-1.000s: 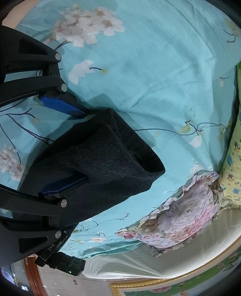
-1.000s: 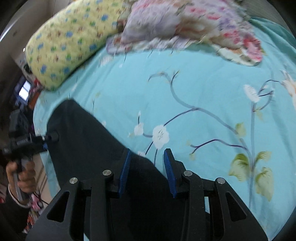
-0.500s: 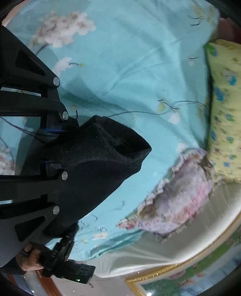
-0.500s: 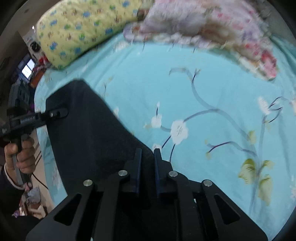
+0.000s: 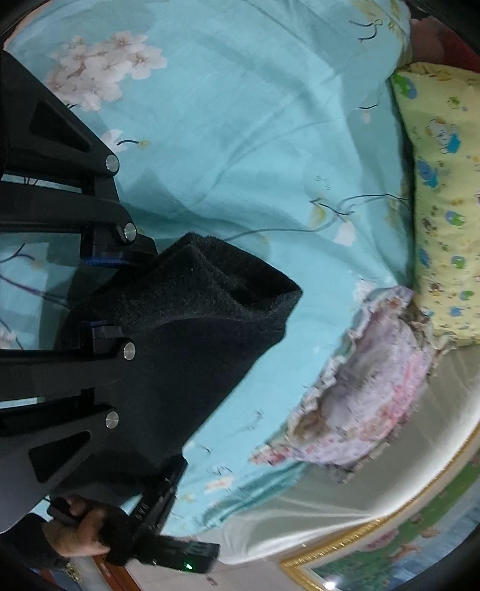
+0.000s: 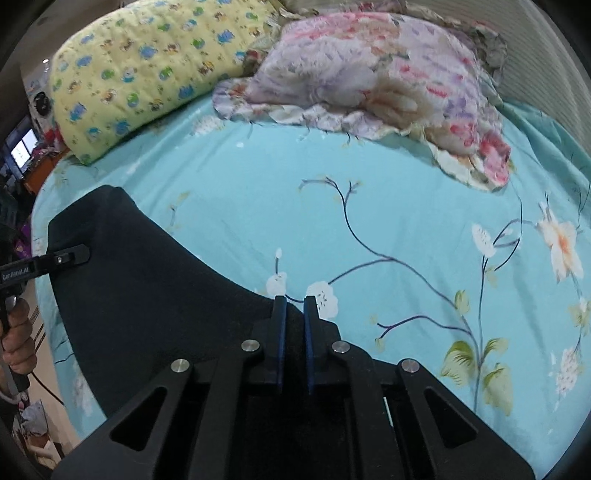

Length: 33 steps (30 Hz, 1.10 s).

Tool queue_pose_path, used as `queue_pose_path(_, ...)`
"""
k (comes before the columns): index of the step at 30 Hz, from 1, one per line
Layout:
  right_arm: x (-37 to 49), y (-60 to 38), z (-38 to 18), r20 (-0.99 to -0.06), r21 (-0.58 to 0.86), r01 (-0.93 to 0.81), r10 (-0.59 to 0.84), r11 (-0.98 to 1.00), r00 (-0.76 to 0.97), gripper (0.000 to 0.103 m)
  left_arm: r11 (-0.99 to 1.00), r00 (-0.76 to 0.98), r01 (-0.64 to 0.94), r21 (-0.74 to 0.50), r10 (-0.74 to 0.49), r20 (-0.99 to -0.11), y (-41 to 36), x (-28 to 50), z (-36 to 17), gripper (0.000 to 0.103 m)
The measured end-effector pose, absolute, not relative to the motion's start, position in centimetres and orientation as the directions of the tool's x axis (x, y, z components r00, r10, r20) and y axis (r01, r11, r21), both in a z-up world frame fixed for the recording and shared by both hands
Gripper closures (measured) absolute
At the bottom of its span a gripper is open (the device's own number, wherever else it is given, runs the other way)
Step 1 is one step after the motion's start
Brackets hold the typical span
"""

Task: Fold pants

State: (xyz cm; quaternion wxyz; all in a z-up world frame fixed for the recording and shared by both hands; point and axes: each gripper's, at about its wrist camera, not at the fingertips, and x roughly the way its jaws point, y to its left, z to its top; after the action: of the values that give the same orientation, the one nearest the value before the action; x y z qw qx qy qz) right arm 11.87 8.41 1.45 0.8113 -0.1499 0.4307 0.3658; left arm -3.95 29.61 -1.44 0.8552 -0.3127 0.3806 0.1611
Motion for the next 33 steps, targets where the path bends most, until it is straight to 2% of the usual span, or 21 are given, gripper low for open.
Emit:
queue_pose_path(3, 12.1, 8.1, 0.8, -0.814, 0.113, -0.708, 0.474, 0.697, 0.336, 0.091, 0.738, 0.652, -0.54, -0.405, 0.062, -0.756, 29.9, -4.7, -0.9, 0.065)
queue_pose_path(5, 11.8, 7.4, 1.5, -0.801, 0.115, -0.691, 0.478, 0.714, 0.361, 0.086, 0.725, 0.662, -0.555, -0.408, 0.088, -0.744, 30.2, -5.7, -0.1, 0.059)
queue_pose_path(7, 11.8, 6.4, 2.3, -0.791, 0.121, -0.666, 0.477, 0.736, 0.383, 0.085, 0.715, 0.672, -0.564, -0.414, 0.106, -0.733, 30.6, -6.5, 0.8, 0.058)
queue_pose_path(14, 10.7, 0.8, 4.3, -0.734, 0.274, -0.573, 0.554, 0.772, 0.394, 0.084, 0.734, 0.707, -0.53, -0.425, 0.105, -0.699, 29.3, -7.0, 3.6, 0.054)
queue_pose_path(15, 10.3, -0.2, 4.4, -0.728, 0.286, -0.559, 0.555, 0.778, 0.401, 0.083, 0.743, 0.711, -0.518, -0.424, 0.098, -0.697, 28.7, -6.8, 4.0, 0.049)
queue_pose_path(17, 9.3, -1.7, 4.4, -0.724, 0.305, -0.537, 0.558, 0.786, 0.406, 0.074, 0.757, 0.717, -0.495, -0.426, 0.079, -0.692, 27.8, -6.2, 4.5, 0.046)
queue_pose_path(18, 8.9, -2.2, 4.4, -0.721, 0.31, -0.529, 0.558, 0.79, 0.41, 0.064, 0.764, 0.72, -0.485, -0.426, 0.071, -0.691, 27.2, -5.7, 4.7, 0.046)
queue_pose_path(19, 8.5, -2.8, 4.4, -0.718, 0.314, -0.522, 0.558, 0.793, 0.416, 0.059, 0.777, 0.724, -0.463, -0.426, 0.055, -0.688, 26.4, -5.2, 4.9, 0.046)
queue_pose_path(33, 2.6, -12.5, 4.5, -0.679, 0.381, -0.378, 0.533, 0.844, 0.505, 0.059, 0.876, 0.687, -0.27, -0.4, -0.116, -0.717, 16.5, 1.3, 4.5, 0.044)
